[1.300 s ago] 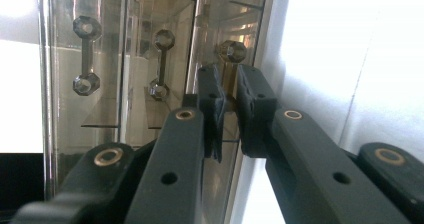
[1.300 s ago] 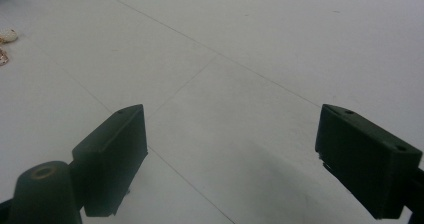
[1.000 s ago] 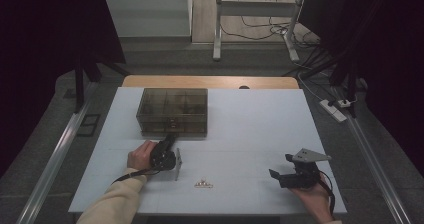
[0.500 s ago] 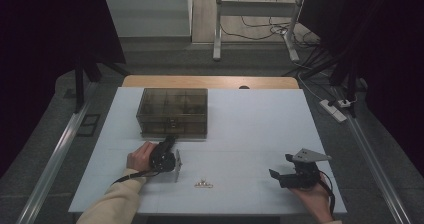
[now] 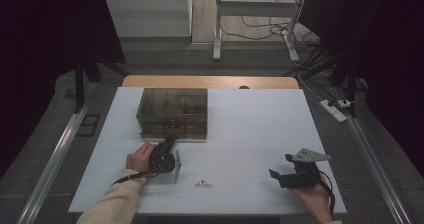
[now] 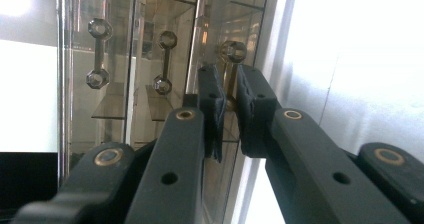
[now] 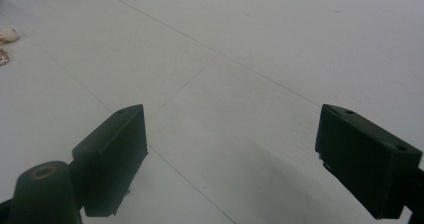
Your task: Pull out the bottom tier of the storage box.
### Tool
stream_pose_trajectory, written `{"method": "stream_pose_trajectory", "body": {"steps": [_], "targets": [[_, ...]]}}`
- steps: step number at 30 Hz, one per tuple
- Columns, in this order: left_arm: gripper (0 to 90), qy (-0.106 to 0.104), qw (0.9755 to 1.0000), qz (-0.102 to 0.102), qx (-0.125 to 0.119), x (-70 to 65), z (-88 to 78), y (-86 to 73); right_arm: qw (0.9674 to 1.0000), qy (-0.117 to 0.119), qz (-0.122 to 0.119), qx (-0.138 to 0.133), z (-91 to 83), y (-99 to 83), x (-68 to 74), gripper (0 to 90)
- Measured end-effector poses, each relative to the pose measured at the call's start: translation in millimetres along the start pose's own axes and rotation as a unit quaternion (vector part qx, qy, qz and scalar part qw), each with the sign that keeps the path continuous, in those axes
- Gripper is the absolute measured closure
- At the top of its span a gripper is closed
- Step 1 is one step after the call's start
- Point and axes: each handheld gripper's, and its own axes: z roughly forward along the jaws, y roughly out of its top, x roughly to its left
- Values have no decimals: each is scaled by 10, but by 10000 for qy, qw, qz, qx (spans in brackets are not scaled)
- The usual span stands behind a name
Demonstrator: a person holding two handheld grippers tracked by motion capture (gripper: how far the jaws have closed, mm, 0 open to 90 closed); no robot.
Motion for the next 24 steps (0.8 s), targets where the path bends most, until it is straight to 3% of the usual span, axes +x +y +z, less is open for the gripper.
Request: {"method": "stream_pose_trajectory", "body": {"steps": [24], "targets": [[804, -114, 9999, -24, -10, -12, -63, -5, 10000, 10, 6, 14, 1, -2, -5, 128]]}}
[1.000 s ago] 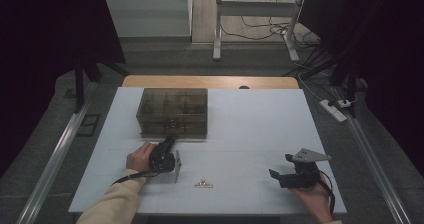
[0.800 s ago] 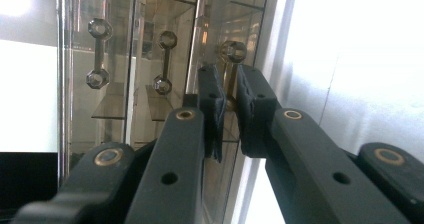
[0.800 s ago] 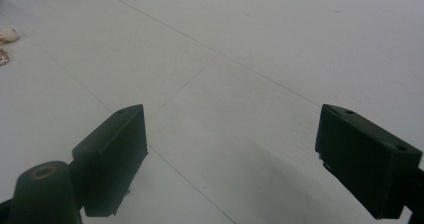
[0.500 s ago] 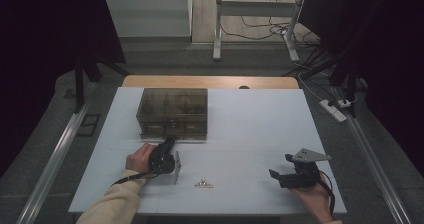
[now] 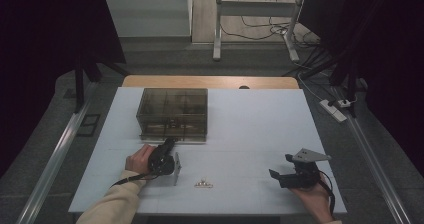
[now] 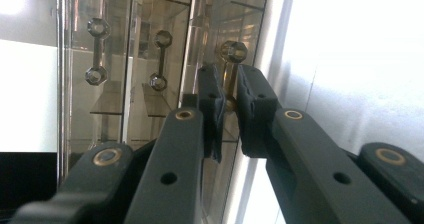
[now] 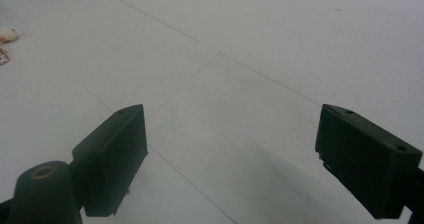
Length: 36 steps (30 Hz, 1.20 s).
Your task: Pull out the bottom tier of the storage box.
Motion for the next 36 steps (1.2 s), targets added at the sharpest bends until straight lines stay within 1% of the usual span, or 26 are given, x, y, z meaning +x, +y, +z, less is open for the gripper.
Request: {"method": "stream_pose_trajectory", "body": {"steps": [2, 3, 4, 5, 6, 9, 10, 12, 13, 17, 21, 24, 30, 34, 36], "targets": [[799, -43, 10000, -13, -8, 6, 1, -5, 10000, 6, -2, 11, -2, 1, -1, 127], [795, -65, 10000, -53, -21, 13, 0, -7, 10000, 2, 4, -3, -2, 1, 1, 128], [784, -123, 9998, -117, -42, 24, -3, -11, 10000, -9, -2, -7, -3, 1, 2, 127], [765, -234, 9995, -214, -61, 37, -7, -13, 10000, -4, -1, -16, -5, 0, 1, 127], [748, -287, 9992, -265, -95, 48, -17, -17, 10000, -4, 3, -14, -7, -1, -1, 128], [742, -281, 9988, -378, -166, 83, -52, -10, 10000, -6, 24, -29, -11, -3, -5, 127], [732, -293, 9983, -454, -199, 103, -64, -7, 10000, -6, 23, -29, -11, -3, -5, 127], [712, -317, 9980, -523, -184, 128, -74, -1, 10000, -10, 5, -19, -11, -1, -1, 127], [701, -329, 9979, -526, -181, 136, -75, -2, 10000, -9, 0, -18, -10, 0, 0, 127], [651, -485, 9968, -603, -216, 146, -69, -17, 10000, -10, 6, -12, -11, 0, 3, 127], [628, -515, 9957, -729, -241, 166, -73, -21, 10000, -18, 13, -20, -16, -3, -2, 128], [622, -510, 9953, -779, -263, 182, -79, -23, 10000, -20, 17, -27, -20, -4, -4, 127], [614, -570, 9945, -844, -247, 194, -78, -23, 10000, -34, 4, -13, -20, -3, -1, 127], [600, -657, 9936, -887, -236, 207, -75, -25, 10000, -14, 19, -21, -18, -5, -3, 128], [593, -706, 9926, -949, -262, 223, -81, -28, 10000, -15, 24, -20, -19, -5, -3, 128]]}}
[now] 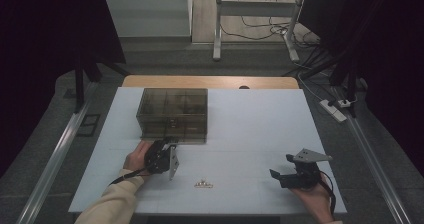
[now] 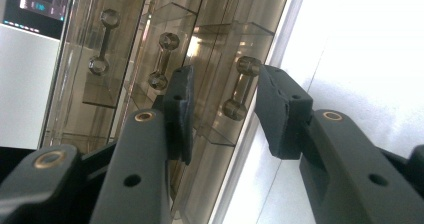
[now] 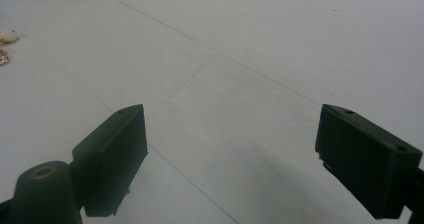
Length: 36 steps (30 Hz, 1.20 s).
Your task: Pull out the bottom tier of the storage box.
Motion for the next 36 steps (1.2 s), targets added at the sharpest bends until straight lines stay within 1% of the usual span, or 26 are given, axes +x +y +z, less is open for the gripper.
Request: {"method": "stream_pose_trajectory", "body": {"steps": [1, 2, 3, 4, 9, 10, 14, 16, 18, 20, 25, 26, 31, 36], "targets": [[589, -34, 10000, -25, 11, 14, -17, 5, 10000, 0, -1, 1, 0, 0, 0, 128], [586, -78, 9999, -77, -29, 28, -30, 6, 10000, 1, 0, 1, 0, 0, 0, 127], [581, -169, 9997, -152, -62, 46, -42, 9, 10000, 0, -1, 4, 0, 0, 0, 128], [570, -261, 9994, -215, -85, 64, -57, 12, 10000, 3, -1, 3, 0, 0, 0, 127], [559, -499, 9976, -439, -173, 126, -92, 2, 10000, 2, -4, 5, 0, 0, 0, 128], [558, -574, 9971, -464, -163, 134, -90, -2, 10000, -1, -8, 1, -1, 0, -1, 128], [549, -715, 9959, -521, -178, 145, -92, -6, 10000, 0, -4, 17, -8, 0, -3, 128], [546, -803, 9947, -590, -235, 154, -98, -1, 10000, 0, -2, 17, -9, 0, -5, 128], [527, -963, 9929, -649, -266, 176, -111, 7, 10000, -4, -2, 16, -9, 0, -5, 127], [512, -1146, 9898, -768, -345, 201, -119, 13, 10000, -4, 1, 5, -9, -2, -4, 127], [491, -1351, 9848, -989, -469, 251, -135, 33, 10000, -9, 12, -2, -10, -3, -5, 127], [489, -1399, 9834, -1040, -493, 260, -139, 36, 10000, -8, 13, 1, -10, -3, -4, 128], [473, -1551, 9788, -1216, -556, 296, -148, 39, 10000, -1, 3, 10, -9, -3, -3, 127], [450, -1738, 9714, -1513, -571, 356, -137, 11, 10000, 1, 12, 4, -8, -5, -3, 128]]}}
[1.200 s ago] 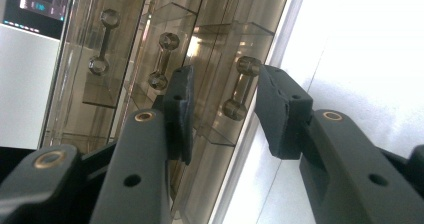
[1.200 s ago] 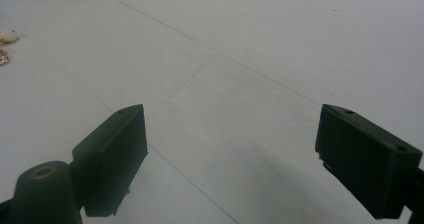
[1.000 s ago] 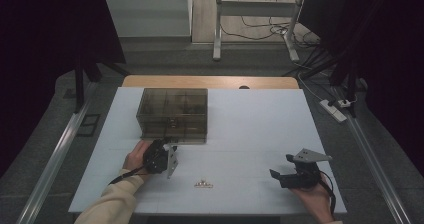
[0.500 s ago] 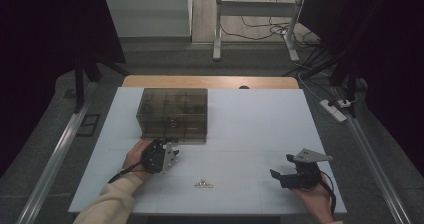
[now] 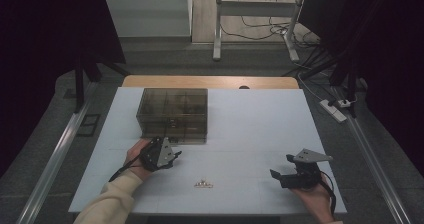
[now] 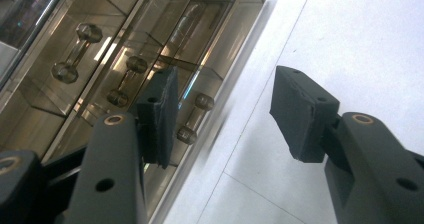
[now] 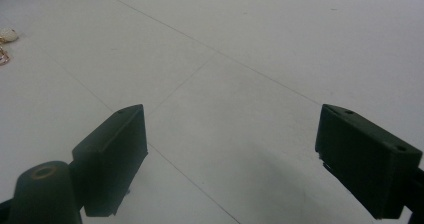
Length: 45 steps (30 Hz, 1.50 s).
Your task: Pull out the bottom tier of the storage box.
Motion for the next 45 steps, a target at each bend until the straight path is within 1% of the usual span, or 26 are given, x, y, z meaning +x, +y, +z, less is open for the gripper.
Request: {"method": "stream_pose_trajectory", "body": {"steps": [4, 6, 8, 13, 15, 19, 23, 24, 26, 29, 34, 37, 45], "targets": [[424, -134, 9998, -169, -35, 69, -28, -20, 10000, -5, -5, -3, 3, -1, 2, 128], [414, -238, 9993, -289, -54, 110, -45, -31, 10000, -2, -2, -4, 3, -1, 1, 127], [409, -300, 9987, -396, -71, 147, -60, -39, 10000, 3, -12, 13, 3, 0, -1, 128], [398, -475, 9963, -693, -165, 232, -93, -49, 10000, -8, -13, 13, 9, 2, 4, 128], [385, -532, 9956, -755, -154, 260, -101, -48, 10000, -6, -16, 11, 8, 3, 5, 127], [376, -596, 9948, -816, -133, 310, -115, -37, 10000, 8, -26, 19, 11, 4, 6, 128], [369, -593, 9948, -817, -115, 360, -128, -8, 10000, 11, -36, 33, 19, 6, 10, 128], [368, -620, 9946, -828, -98, 377, -129, -1, 10000, 11, -38, 36, 20, 6, 11, 127], [362, -740, 9937, -846, -5, 413, -120, 15, 10000, 8, -35, 46, 24, 8, 12, 128], [357, -833, 9933, -801, 73, 450, -110, 37, 10000, 23, -54, 49, 34, 12, 15, 128], [359, -857, 9934, -748, 135, 483, -74, 76, 10000, 19, -55, 43, 37, 15, 22, 128], [359, -914, 9927, -765, 158, 501, -51, 86, 10000, 27, -53, 46, 34, 13, 15, 128], [358, -1012, 9912, -791, 318, 518, 51, 58, 10000, 21, -52, 45, 36, 13, 14, 127]]}}
